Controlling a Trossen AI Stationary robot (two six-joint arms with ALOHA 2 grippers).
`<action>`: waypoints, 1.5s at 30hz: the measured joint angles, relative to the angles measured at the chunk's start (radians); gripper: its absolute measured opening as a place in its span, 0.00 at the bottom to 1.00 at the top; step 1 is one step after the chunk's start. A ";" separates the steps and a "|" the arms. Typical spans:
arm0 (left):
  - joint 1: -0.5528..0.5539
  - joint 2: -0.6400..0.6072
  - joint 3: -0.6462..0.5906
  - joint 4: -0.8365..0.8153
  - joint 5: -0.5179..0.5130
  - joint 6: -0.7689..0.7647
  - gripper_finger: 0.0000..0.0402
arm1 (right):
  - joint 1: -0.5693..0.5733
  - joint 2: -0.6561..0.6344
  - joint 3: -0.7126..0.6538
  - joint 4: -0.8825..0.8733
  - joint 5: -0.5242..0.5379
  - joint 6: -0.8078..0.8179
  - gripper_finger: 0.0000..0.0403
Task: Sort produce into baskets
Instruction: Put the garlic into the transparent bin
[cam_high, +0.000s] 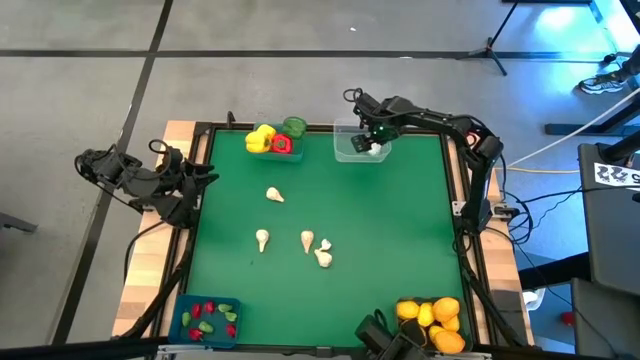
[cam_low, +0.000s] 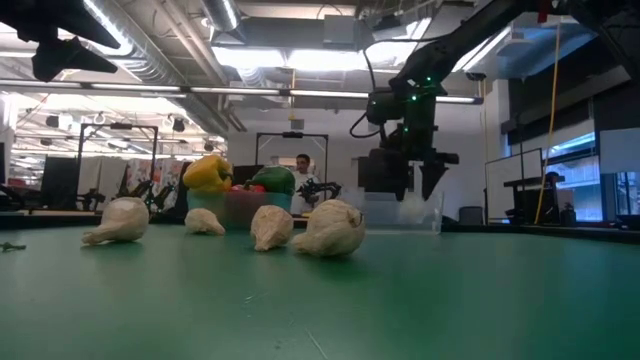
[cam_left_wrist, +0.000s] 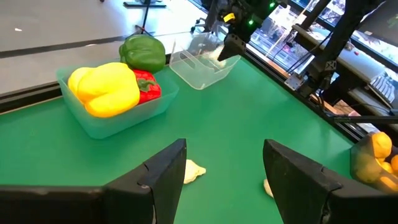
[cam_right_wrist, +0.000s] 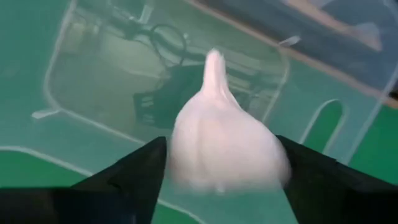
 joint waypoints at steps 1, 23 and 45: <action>0.000 0.000 0.000 0.000 0.000 -0.003 0.52 | 0.000 0.000 0.000 0.000 -0.017 -0.003 0.74; 0.000 0.000 0.000 0.000 -0.006 -0.061 0.52 | 0.020 -0.170 0.179 -0.012 -0.101 -0.185 0.80; 0.000 0.000 0.000 0.000 -0.006 -0.059 0.52 | 0.751 -0.171 0.128 0.204 -0.070 -0.386 0.80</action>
